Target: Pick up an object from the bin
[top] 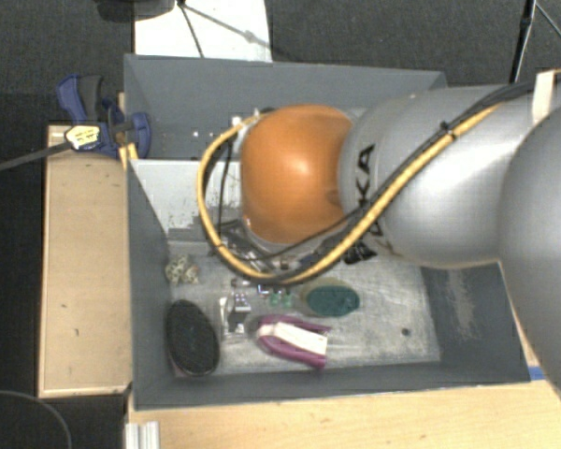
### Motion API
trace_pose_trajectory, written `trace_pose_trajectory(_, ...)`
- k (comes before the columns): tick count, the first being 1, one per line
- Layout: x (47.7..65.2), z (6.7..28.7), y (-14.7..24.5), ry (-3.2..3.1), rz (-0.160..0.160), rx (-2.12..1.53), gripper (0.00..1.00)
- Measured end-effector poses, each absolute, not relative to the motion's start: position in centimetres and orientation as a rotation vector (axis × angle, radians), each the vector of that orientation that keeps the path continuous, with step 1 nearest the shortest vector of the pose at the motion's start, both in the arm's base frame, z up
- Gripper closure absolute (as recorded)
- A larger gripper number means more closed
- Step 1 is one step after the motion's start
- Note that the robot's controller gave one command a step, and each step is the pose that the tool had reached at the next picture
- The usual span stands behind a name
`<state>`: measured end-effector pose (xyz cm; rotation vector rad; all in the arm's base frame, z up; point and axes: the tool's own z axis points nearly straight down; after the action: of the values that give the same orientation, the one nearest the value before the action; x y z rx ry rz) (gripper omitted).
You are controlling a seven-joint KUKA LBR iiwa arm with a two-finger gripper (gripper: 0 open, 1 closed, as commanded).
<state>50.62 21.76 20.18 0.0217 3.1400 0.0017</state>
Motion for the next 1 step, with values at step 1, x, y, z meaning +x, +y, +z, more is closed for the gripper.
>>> trace_pose_trajectory(1,51.91,8.94,8.28,3.065,-0.001,-0.609,0.0)
